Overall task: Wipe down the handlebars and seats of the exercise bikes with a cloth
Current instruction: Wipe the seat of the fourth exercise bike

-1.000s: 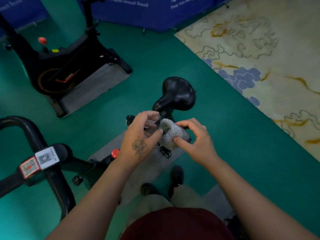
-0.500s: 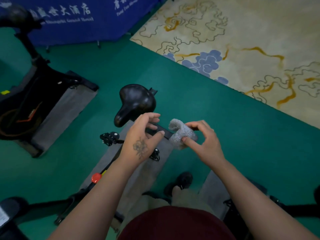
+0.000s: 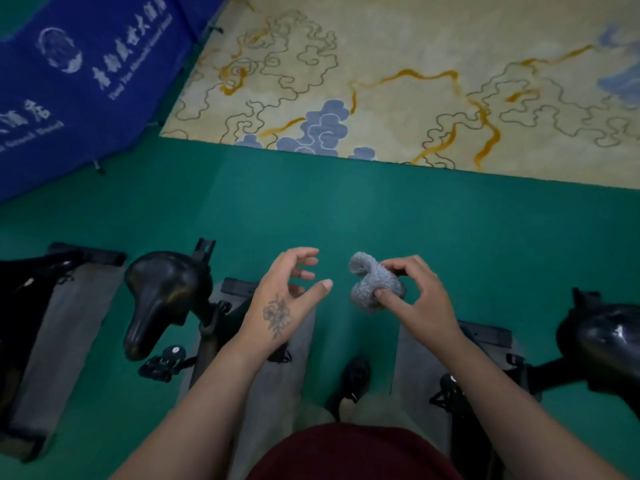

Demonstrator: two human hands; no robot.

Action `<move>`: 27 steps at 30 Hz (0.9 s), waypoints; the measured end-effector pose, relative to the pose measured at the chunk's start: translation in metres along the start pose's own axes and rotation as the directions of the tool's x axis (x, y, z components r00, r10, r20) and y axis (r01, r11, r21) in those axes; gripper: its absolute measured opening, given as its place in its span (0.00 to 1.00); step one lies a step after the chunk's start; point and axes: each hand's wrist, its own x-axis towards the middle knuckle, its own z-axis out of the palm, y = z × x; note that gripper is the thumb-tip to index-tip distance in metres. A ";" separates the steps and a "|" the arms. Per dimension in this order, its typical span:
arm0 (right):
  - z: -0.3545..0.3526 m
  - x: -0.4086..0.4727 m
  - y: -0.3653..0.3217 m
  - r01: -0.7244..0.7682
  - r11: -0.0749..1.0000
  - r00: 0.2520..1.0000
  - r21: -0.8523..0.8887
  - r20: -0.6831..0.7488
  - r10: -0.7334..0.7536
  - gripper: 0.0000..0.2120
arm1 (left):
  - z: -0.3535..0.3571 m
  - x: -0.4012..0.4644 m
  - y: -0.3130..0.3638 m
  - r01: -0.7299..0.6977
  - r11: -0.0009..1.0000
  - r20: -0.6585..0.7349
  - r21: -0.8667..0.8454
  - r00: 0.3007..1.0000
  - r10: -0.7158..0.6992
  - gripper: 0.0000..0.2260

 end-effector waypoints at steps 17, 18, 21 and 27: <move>-0.116 -0.033 0.051 -0.275 0.962 0.887 -0.011 -0.388 0.249 0.16 | 0.152 0.116 0.071 -0.176 0.984 0.501 0.003 0.852 0.151 0.21; -0.119 -0.035 0.051 -0.291 0.957 0.873 -0.006 -0.410 0.263 0.15 | 0.159 0.123 0.075 -0.191 0.982 0.526 0.003 0.835 0.161 0.21; -0.127 -0.038 0.055 -0.339 0.941 0.824 0.001 -0.483 0.297 0.15 | 0.178 0.146 0.087 -0.235 0.972 0.609 0.002 0.772 0.185 0.22; -0.136 -0.036 0.048 -0.441 0.896 0.672 0.051 -0.644 0.367 0.14 | 0.215 0.192 0.109 -0.302 0.953 0.786 -0.037 0.580 0.214 0.21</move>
